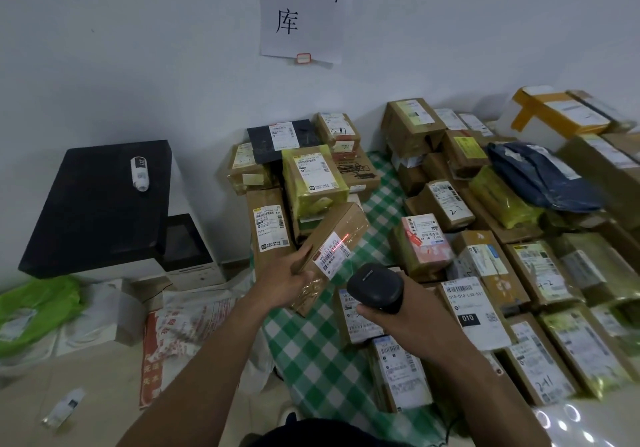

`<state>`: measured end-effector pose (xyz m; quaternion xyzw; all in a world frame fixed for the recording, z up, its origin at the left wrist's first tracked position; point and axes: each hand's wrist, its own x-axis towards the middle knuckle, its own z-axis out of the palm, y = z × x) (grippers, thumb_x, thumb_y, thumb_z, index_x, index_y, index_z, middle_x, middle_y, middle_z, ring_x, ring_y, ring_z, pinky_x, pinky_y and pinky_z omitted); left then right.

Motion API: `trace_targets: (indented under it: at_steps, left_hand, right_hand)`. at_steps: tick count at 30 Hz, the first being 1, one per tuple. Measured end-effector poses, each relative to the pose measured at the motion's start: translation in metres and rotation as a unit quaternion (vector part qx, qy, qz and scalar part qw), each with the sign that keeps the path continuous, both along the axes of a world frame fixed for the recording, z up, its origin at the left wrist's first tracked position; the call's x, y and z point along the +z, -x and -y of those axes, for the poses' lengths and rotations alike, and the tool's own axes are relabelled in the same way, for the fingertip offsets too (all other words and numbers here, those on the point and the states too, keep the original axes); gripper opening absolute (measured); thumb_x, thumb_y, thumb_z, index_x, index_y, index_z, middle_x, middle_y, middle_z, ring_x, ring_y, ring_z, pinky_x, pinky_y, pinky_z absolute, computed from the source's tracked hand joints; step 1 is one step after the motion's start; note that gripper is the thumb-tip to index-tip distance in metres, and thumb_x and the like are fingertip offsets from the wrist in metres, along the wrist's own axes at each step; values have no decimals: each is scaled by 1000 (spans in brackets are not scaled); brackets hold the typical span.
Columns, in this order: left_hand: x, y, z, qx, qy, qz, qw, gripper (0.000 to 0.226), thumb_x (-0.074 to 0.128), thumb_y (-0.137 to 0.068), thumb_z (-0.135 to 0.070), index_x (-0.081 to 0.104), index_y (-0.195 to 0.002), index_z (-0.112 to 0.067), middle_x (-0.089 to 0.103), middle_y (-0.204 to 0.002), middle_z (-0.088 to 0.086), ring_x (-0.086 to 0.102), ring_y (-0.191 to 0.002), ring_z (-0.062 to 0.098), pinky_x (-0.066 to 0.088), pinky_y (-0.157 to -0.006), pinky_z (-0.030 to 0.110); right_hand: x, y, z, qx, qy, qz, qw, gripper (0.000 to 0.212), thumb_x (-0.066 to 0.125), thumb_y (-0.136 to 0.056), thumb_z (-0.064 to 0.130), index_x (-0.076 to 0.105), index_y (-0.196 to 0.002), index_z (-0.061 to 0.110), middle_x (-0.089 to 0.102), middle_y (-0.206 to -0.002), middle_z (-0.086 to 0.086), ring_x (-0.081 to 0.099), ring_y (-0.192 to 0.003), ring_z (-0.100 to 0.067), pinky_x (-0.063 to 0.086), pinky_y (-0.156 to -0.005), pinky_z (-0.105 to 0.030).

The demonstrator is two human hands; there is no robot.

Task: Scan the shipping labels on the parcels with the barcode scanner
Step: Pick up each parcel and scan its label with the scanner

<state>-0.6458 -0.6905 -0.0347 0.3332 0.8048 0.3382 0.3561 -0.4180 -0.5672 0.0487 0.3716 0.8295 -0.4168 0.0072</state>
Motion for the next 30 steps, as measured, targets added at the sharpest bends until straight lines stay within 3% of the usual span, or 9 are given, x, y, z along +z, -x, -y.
trace_targets:
  at_steps: [5, 9, 15, 17, 18, 20, 23, 27, 30]
  left_hand:
    - [-1, 1, 0, -5, -6, 25, 1000, 61, 63, -102, -32, 37, -157, -43, 65, -139, -2, 65, -118, 14, 50, -98, 32]
    - [0, 3, 0, -8, -2, 20, 1000, 62, 63, -102, -33, 37, -157, -44, 65, -139, -3, 65, -117, 13, 48, -92, 27]
    - [6, -1, 3, -1, 1, 46, 999, 61, 62, -102, -30, 37, -155, -47, 64, -141, -5, 66, -115, 13, 53, -92, 32]
    - [14, -9, 7, -1, -13, 52, 999, 55, 60, -104, -27, 42, -153, -43, 63, -137, -8, 65, -113, 12, 51, -83, 25]
    - [17, -15, 11, 9, -19, 65, 998, 53, 60, -104, -25, 43, -152, -41, 62, -135, -9, 63, -114, 13, 47, -79, 22]
    - [13, -28, 23, 42, -29, 129, 990, 58, 61, -102, -21, 40, -152, -42, 59, -134, -10, 59, -120, 17, 49, -86, 28]
    - [-4, -46, 46, 55, -17, 219, 974, 64, 61, -101, -15, 34, -150, -46, 57, -122, -14, 59, -112, 14, 54, -94, 41]
    - [-33, -65, 69, 58, 30, 283, 957, 78, 64, -98, -4, 26, -159, -36, 60, -119, 0, 66, -103, 15, 58, -71, 27]
    - [-50, -75, 73, 69, 70, 315, 944, 93, 66, -92, 1, 17, -160, -41, 66, -121, 2, 68, -104, 20, 60, -71, 35]
  right_hand:
    - [-1, 0, -2, 6, -9, 5, 1000, 59, 82, -80, 59, 53, -128, 43, 67, -114, 19, 60, -104, 5, 48, -85, -21]
    - [-2, -1, -4, 14, -21, 8, 1000, 60, 82, -79, 62, 53, -128, 43, 66, -112, 22, 60, -102, 7, 48, -81, -18]
    - [-4, -2, -5, 18, -19, 13, 1000, 62, 81, -79, 63, 53, -131, 43, 66, -113, 23, 61, -103, 6, 50, -84, -22]
    - [-2, -2, -5, 10, -11, 5, 1000, 57, 81, -80, 60, 55, -128, 44, 67, -113, 23, 61, -102, 7, 49, -84, -21]
    - [-1, -2, -5, 2, -9, 0, 1000, 52, 82, -80, 59, 56, -122, 46, 67, -111, 24, 61, -101, 8, 48, -82, -19]
    - [0, -3, -6, -18, -8, -13, 1000, 43, 83, -79, 57, 56, -112, 50, 67, -107, 26, 59, -97, 11, 45, -78, -15]
    - [-4, -3, -9, -33, -11, -25, 999, 50, 83, -79, 57, 60, -120, 43, 68, -106, 25, 60, -96, 11, 44, -75, -12]
    - [-8, -3, -6, -16, 3, -8, 1000, 33, 80, -85, 53, 54, -106, 53, 68, -102, 22, 62, -92, 7, 44, -74, -15]
    - [-16, -2, -1, -9, 28, -6, 1000, 39, 80, -86, 50, 48, -105, 60, 66, -106, 26, 62, -97, 5, 48, -87, -24]
